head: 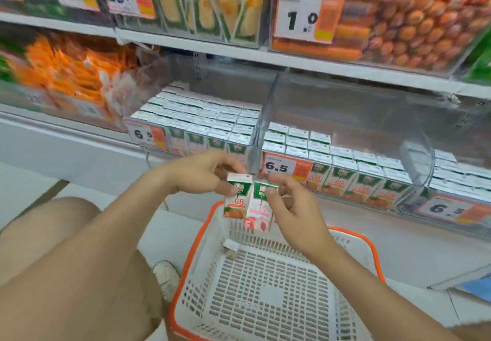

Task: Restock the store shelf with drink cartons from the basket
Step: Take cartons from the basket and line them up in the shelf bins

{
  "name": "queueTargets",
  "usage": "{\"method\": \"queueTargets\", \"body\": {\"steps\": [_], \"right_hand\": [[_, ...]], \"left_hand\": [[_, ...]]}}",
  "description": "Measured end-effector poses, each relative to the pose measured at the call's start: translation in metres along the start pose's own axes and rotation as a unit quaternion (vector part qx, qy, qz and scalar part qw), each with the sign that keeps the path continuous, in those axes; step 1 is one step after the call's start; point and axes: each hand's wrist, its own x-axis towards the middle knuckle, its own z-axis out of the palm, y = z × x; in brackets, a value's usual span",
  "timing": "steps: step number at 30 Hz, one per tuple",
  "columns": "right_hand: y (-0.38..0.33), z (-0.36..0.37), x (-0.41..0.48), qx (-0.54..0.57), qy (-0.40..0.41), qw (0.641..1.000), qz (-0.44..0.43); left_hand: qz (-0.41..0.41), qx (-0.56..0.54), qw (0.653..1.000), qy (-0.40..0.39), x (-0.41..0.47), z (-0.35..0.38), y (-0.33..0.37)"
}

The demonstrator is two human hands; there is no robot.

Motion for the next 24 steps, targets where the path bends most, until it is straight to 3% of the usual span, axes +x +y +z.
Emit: {"method": "queueTargets", "body": {"steps": [6, 9, 12, 17, 24], "right_hand": [[-0.078, 0.011, 0.052, -0.015, 0.053, 0.993, -0.099], [-0.104, 0.024, 0.091, -0.084, 0.090, 0.976, -0.180], [-0.108, 0.043, 0.143, -0.129, 0.093, 0.968, -0.194], [-0.105, 0.075, 0.236, -0.256, 0.072, 0.947, -0.182], [-0.107, 0.125, 0.322, -0.316, 0.010, 0.941, -0.123]], "left_hand": [[0.061, -0.053, 0.973, 0.217, -0.008, -0.081, 0.008], [0.041, -0.058, 0.932, 0.355, 0.009, -0.105, -0.012], [-0.012, -0.007, 0.888, 0.460, 0.027, -0.117, -0.029], [-0.046, 0.132, 0.865, 0.482, 0.042, -0.139, -0.045], [-0.083, 0.113, 0.879, 0.457, 0.054, -0.153, -0.059]]}}
